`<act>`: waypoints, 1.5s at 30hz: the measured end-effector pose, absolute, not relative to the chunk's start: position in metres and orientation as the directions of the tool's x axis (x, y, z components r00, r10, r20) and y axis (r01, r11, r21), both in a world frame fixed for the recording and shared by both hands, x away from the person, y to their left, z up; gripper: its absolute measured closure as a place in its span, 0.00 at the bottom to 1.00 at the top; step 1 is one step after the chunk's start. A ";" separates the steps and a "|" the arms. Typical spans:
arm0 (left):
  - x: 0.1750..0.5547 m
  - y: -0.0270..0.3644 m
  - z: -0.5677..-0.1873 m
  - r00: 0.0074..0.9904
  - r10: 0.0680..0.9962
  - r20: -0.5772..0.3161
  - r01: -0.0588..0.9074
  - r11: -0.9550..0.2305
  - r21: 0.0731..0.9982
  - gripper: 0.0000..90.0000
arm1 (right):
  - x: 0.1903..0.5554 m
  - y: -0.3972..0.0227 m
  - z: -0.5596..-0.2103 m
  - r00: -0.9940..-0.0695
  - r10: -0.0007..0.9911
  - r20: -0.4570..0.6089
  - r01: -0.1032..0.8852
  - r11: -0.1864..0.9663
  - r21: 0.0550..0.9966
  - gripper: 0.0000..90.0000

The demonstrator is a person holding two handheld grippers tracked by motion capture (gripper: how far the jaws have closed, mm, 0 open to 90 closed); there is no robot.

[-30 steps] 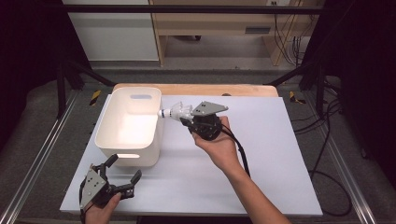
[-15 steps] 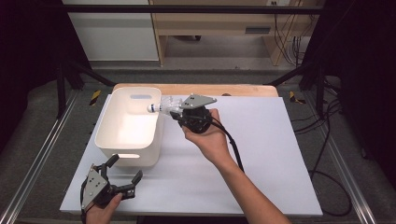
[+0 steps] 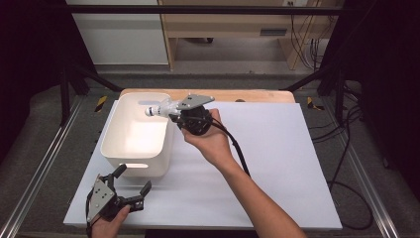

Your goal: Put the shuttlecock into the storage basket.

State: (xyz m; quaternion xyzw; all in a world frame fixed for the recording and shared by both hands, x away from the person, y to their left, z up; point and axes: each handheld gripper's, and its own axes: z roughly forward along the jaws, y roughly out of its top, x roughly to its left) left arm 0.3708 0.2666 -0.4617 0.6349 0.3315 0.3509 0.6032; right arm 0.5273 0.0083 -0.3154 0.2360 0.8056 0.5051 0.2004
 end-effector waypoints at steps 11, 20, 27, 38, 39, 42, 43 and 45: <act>0.371 0.268 -0.462 0.532 0.846 0.044 -0.002 -0.051 0.999 0.02 | 0.535 0.024 -0.317 -0.821 0.562 -0.096 0.169 0.400 0.901 0.99; 0.371 0.267 -0.462 0.534 0.845 0.041 0.000 -0.049 0.999 0.02 | 0.540 0.037 -0.323 -0.834 0.540 -0.116 0.155 0.429 0.890 0.99; 0.371 0.268 -0.462 0.534 0.844 0.041 0.000 -0.048 0.999 0.02 | 0.544 0.043 -0.326 -0.837 0.538 -0.103 0.162 0.424 0.891 0.99; 0.371 0.268 -0.462 0.534 0.844 0.041 -0.001 -0.048 0.999 0.02 | 0.551 0.058 -0.332 -0.844 0.528 -0.091 0.174 0.431 0.885 0.99; 0.371 0.268 -0.462 0.536 0.843 0.043 -0.002 -0.049 0.999 0.02 | 0.551 0.058 -0.333 -0.845 0.527 -0.090 0.175 0.431 0.885 0.99; 0.371 0.268 -0.462 0.536 0.843 0.042 -0.002 -0.048 0.999 0.02 | 0.552 0.060 -0.334 -0.848 0.523 -0.088 0.176 0.434 0.884 0.99; 0.371 0.268 -0.462 0.536 0.843 0.042 -0.002 -0.048 0.999 0.02 | 0.552 0.061 -0.334 -0.848 0.523 -0.089 0.176 0.435 0.883 0.99; 0.371 0.268 -0.462 0.537 0.843 0.042 -0.002 -0.049 0.999 0.02 | 0.552 0.062 -0.334 -0.850 0.519 -0.090 0.174 0.439 0.882 0.99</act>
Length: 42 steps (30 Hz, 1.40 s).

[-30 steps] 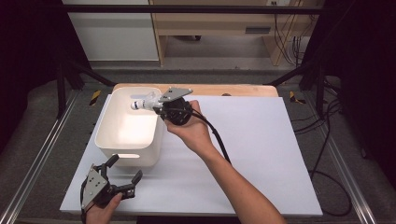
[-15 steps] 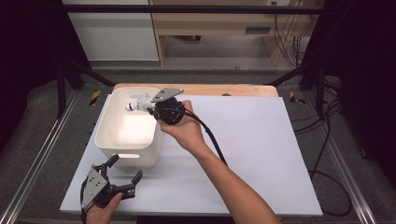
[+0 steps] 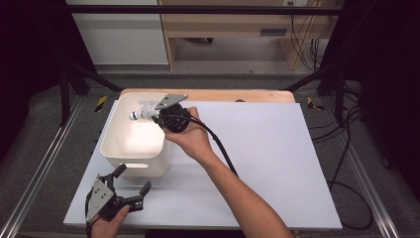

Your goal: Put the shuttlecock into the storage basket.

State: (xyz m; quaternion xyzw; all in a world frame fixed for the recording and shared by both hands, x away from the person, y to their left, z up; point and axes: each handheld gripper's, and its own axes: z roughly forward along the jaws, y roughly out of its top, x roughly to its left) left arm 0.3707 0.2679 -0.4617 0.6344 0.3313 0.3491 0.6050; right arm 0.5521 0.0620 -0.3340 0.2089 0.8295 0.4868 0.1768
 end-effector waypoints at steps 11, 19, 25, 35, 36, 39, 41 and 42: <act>0.371 0.267 -0.462 0.538 0.842 0.042 -0.003 -0.048 0.999 0.02 | 0.554 0.066 -0.337 -0.856 0.511 -0.076 0.185 0.440 0.879 0.99; 0.371 0.268 -0.462 0.536 0.843 0.041 -0.002 -0.048 0.999 0.02 | 0.555 0.069 -0.339 -0.862 0.502 -0.067 0.188 0.439 0.879 0.99; 0.371 0.268 -0.462 0.537 0.842 0.043 -0.002 -0.049 0.999 0.02 | 0.556 0.070 -0.339 -0.861 0.505 -0.060 0.194 0.435 0.879 0.99; 0.371 0.268 -0.462 0.537 0.843 0.043 -0.002 -0.050 0.999 0.02 | 0.556 0.072 -0.341 -0.866 0.497 -0.056 0.195 0.438 0.878 0.99; 0.371 0.268 -0.462 0.537 0.842 0.044 -0.002 -0.050 0.999 0.02 | 0.556 0.073 -0.341 -0.866 0.496 -0.055 0.195 0.437 0.878 0.99; 0.371 0.268 -0.462 0.537 0.842 0.042 -0.002 -0.048 0.999 0.02 | 0.556 0.073 -0.342 -0.868 0.493 -0.054 0.196 0.441 0.876 0.99; 0.371 0.268 -0.462 0.538 0.842 0.042 -0.002 -0.048 0.999 0.02 | 0.556 0.073 -0.342 -0.869 0.493 -0.053 0.196 0.441 0.876 0.99; 0.371 0.268 -0.461 0.538 0.842 0.042 -0.003 -0.049 0.999 0.02 | 0.556 0.074 -0.342 -0.869 0.492 -0.052 0.197 0.441 0.875 0.99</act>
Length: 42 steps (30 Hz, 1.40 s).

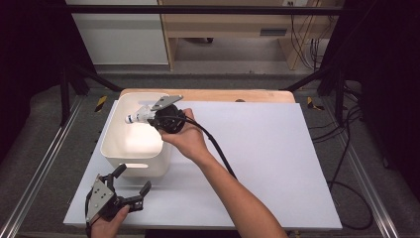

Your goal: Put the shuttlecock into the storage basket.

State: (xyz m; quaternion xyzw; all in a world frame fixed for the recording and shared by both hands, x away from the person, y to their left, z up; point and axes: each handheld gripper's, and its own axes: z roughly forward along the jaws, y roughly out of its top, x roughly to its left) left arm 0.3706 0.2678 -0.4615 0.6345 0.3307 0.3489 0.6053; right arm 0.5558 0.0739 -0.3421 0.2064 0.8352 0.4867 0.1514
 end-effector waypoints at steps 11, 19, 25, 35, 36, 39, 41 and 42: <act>0.371 0.268 -0.461 0.538 0.842 0.043 -0.004 -0.049 0.999 0.02 | 0.558 0.077 -0.345 -0.871 0.489 -0.046 0.202 0.443 0.873 0.99; 0.371 0.268 -0.461 0.537 0.842 0.042 -0.004 -0.048 0.999 0.02 | 0.559 0.078 -0.347 -0.873 0.486 -0.046 0.205 0.450 0.869 0.99; 0.370 0.268 -0.461 0.539 0.841 0.044 -0.005 -0.050 0.999 0.02 | 0.560 0.079 -0.349 -0.872 0.487 -0.043 0.207 0.448 0.869 0.99; 0.370 0.268 -0.461 0.540 0.840 0.047 -0.007 -0.051 0.999 0.02 | 0.561 0.083 -0.351 -0.873 0.486 -0.039 0.215 0.455 0.864 0.99; 0.370 0.268 -0.461 0.540 0.840 0.047 -0.007 -0.051 0.999 0.02 | 0.561 0.083 -0.352 -0.873 0.486 -0.041 0.214 0.457 0.864 0.99; 0.371 0.268 -0.461 0.541 0.840 0.045 -0.006 -0.050 0.999 0.02 | 0.562 0.084 -0.353 -0.874 0.484 -0.038 0.216 0.457 0.863 0.99; 0.371 0.268 -0.461 0.541 0.840 0.046 -0.006 -0.051 0.999 0.02 | 0.562 0.085 -0.354 -0.873 0.486 -0.037 0.218 0.458 0.862 0.99; 0.371 0.268 -0.461 0.541 0.839 0.046 -0.006 -0.051 0.999 0.02 | 0.562 0.085 -0.354 -0.875 0.484 -0.037 0.218 0.459 0.861 0.99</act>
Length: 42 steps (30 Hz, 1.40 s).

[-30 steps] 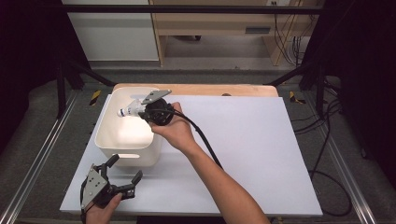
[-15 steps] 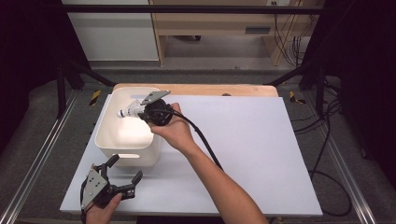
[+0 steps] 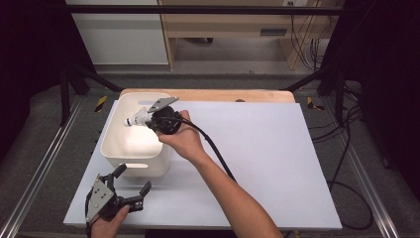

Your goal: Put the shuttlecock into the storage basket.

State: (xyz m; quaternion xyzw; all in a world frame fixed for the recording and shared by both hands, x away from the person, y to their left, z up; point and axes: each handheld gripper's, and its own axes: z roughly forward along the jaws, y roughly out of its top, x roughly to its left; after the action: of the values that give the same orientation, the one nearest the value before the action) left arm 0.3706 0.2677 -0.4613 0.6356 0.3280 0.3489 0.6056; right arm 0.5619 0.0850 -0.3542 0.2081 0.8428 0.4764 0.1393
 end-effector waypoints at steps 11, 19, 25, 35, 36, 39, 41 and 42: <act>0.371 0.268 -0.461 0.542 0.839 0.046 -0.006 -0.051 0.999 0.02 | 0.562 0.086 -0.356 -0.874 0.484 -0.039 0.222 0.470 0.855 0.99; 0.370 0.268 -0.461 0.542 0.839 0.047 -0.006 -0.052 0.999 0.02 | 0.563 0.086 -0.358 -0.877 0.480 -0.041 0.218 0.472 0.854 0.99; 0.371 0.268 -0.461 0.542 0.839 0.046 -0.005 -0.051 0.999 0.02 | 0.562 0.086 -0.359 -0.880 0.473 -0.046 0.215 0.481 0.850 0.99; 0.371 0.268 -0.461 0.542 0.839 0.047 -0.006 -0.052 0.999 0.02 | 0.562 0.087 -0.359 -0.881 0.471 -0.048 0.215 0.488 0.846 0.99; 0.371 0.268 -0.461 0.542 0.839 0.048 -0.006 -0.053 0.999 0.02 | 0.562 0.087 -0.359 -0.881 0.471 -0.048 0.215 0.488 0.846 0.99; 0.371 0.267 -0.461 0.542 0.839 0.047 -0.006 -0.052 0.999 0.02 | 0.562 0.087 -0.359 -0.881 0.471 -0.047 0.216 0.488 0.845 0.99; 0.371 0.267 -0.461 0.542 0.839 0.047 -0.006 -0.052 0.999 0.02 | 0.562 0.087 -0.359 -0.880 0.472 -0.046 0.218 0.489 0.844 0.99; 0.371 0.267 -0.461 0.542 0.839 0.047 -0.006 -0.053 0.999 0.02 | 0.562 0.087 -0.359 -0.880 0.473 -0.045 0.219 0.487 0.845 0.99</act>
State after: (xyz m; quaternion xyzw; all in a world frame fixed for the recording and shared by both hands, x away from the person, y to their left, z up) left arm 0.3706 0.2673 -0.4613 0.6361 0.3274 0.3487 0.6054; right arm 0.5622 0.0874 -0.3589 0.2032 0.8515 0.4637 0.1369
